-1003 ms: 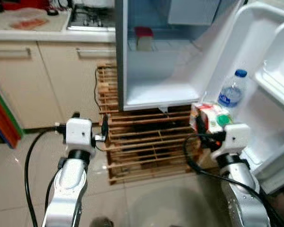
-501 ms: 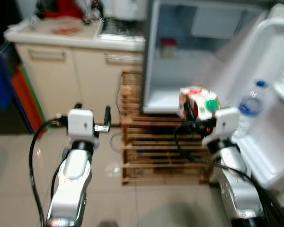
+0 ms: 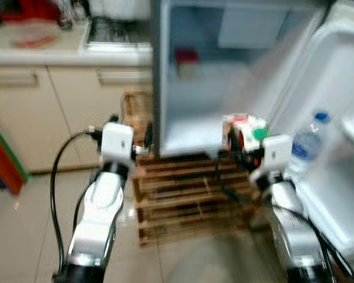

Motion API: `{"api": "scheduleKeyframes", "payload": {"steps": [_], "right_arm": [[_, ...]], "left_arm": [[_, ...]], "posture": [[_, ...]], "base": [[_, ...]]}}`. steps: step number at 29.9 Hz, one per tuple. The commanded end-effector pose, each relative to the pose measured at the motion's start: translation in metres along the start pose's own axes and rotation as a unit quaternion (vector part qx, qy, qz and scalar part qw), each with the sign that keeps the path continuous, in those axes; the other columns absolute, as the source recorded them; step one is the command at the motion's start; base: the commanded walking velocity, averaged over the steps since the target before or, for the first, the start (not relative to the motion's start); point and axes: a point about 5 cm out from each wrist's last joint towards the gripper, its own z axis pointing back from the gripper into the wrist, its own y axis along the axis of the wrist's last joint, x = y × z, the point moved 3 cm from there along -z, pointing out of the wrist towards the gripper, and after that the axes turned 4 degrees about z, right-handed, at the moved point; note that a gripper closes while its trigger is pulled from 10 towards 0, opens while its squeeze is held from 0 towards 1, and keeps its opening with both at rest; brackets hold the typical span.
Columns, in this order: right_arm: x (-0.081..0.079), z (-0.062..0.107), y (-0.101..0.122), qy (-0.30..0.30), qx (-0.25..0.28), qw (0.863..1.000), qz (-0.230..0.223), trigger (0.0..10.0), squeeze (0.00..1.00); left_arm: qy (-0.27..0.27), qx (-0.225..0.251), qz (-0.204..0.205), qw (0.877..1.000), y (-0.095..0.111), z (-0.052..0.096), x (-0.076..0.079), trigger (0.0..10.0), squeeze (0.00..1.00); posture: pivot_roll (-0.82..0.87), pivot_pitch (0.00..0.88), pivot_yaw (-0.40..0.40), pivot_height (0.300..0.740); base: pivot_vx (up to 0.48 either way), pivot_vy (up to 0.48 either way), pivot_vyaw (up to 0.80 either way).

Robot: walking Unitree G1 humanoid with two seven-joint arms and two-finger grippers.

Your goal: Restocking fridge

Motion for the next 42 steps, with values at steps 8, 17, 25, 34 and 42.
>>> {"api": "scheduleKeyframes", "payload": {"steps": [8,17,25,34,42], "right_arm": [[-0.002,-0.018,0.000,0.015,-0.012,1.000,0.018,10.0,0.00],[-0.017,-0.069,0.006,0.037,-0.016,0.999,0.014,10.0,0.00],[-0.033,-0.117,0.034,0.040,-0.006,0.999,0.026,10.0,0.00],[-0.029,-0.133,0.038,0.030,-0.033,0.997,0.055,10.0,0.00],[-0.032,-0.131,0.022,0.034,-0.074,0.996,0.045,10.0,0.84]], "left_arm": [[0.043,-0.015,0.013,0.999,-0.003,0.005,-0.015,10.0,0.00],[-0.018,-0.013,-0.019,1.000,0.005,0.005,-0.017,10.0,0.00],[-0.252,-0.004,0.034,0.967,0.020,0.026,0.056,10.0,0.00],[-0.314,-0.006,0.060,0.948,0.030,0.048,0.070,10.0,0.00],[-0.324,0.024,0.095,0.941,0.051,0.051,0.083,10.0,0.00]], "posture": [[0.11,0.000,-0.062,0.740],[0.19,0.102,-0.024,0.740],[0.24,0.197,-0.006,0.740],[0.26,0.263,0.003,0.740],[0.26,0.267,0.001,0.740]], "base": [[0.120,0.000,0.00],[0.000,0.000,0.00],[0.000,0.000,0.00],[0.000,0.000,0.00],[0.000,0.000,0.00]]}}
